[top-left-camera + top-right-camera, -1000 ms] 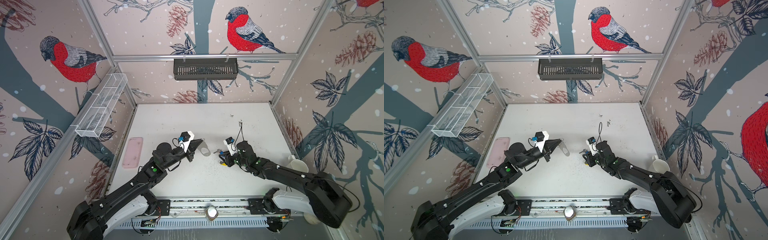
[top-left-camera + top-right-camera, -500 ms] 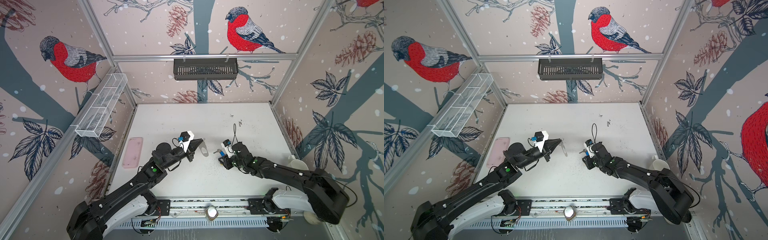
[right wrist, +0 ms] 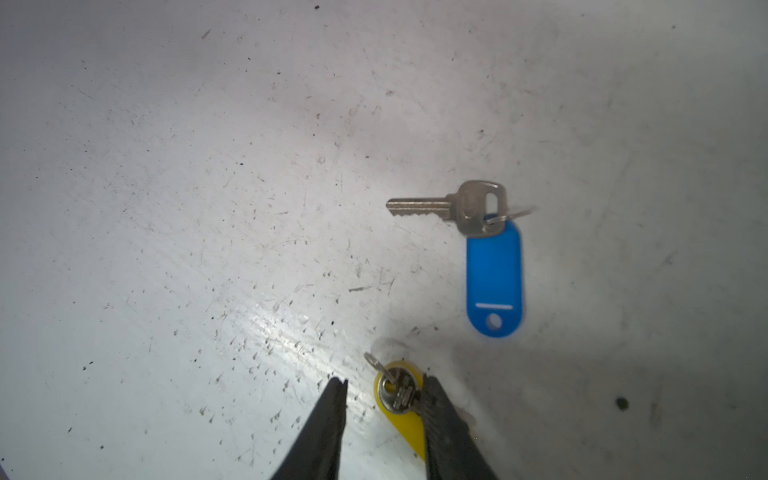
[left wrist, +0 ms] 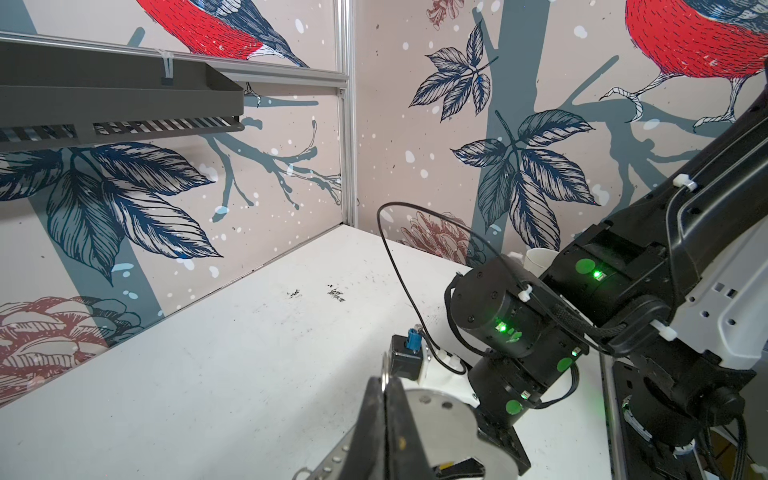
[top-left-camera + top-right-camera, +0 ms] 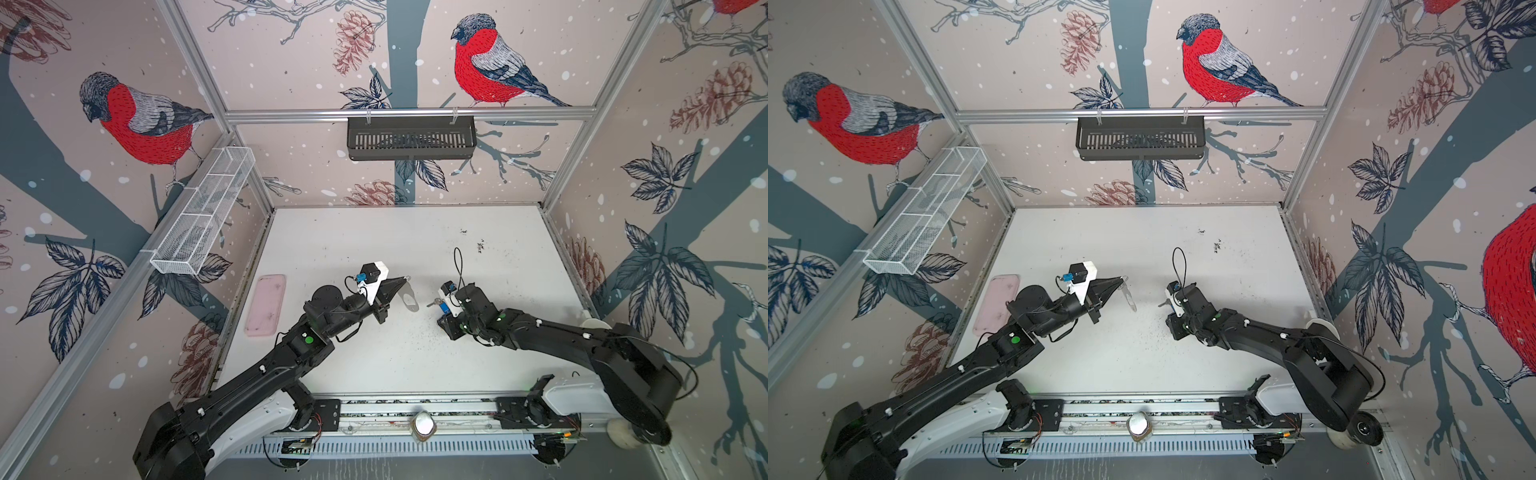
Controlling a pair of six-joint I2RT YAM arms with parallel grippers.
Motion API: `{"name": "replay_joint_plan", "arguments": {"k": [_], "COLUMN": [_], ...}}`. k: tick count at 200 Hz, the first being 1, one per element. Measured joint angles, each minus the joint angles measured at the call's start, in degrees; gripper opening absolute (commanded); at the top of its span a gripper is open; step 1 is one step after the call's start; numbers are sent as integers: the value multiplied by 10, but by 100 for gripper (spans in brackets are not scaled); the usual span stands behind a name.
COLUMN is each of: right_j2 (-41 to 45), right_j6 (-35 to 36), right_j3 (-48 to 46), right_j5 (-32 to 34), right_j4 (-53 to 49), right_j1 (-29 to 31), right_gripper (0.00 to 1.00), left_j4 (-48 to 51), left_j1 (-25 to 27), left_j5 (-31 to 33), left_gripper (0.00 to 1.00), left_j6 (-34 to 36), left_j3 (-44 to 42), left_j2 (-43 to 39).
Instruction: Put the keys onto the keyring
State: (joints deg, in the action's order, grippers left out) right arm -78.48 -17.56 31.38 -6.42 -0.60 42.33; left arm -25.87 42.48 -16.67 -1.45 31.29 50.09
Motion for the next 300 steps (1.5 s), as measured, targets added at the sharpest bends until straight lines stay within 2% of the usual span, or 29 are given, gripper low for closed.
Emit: {"name": "replay_joint_plan", "arguments": {"k": [79,200,300], "right_j2": [-29,-37,-38], "right_j6": [6,13,14], "right_j3": [8,16,17], "right_j5": [7,10,15], "right_j4": [-2,-2,-2], "right_j1": [11,16,19], "right_gripper": [30,20,4], "left_j4": [1,1,1], "left_j1": [4,7,9], "left_j5": [0,1,1], "left_gripper": [0,0,0], "left_j6": [0,0,0], "left_j3": [0,-1,-3], "left_j2": [-14,-15,-16]}}
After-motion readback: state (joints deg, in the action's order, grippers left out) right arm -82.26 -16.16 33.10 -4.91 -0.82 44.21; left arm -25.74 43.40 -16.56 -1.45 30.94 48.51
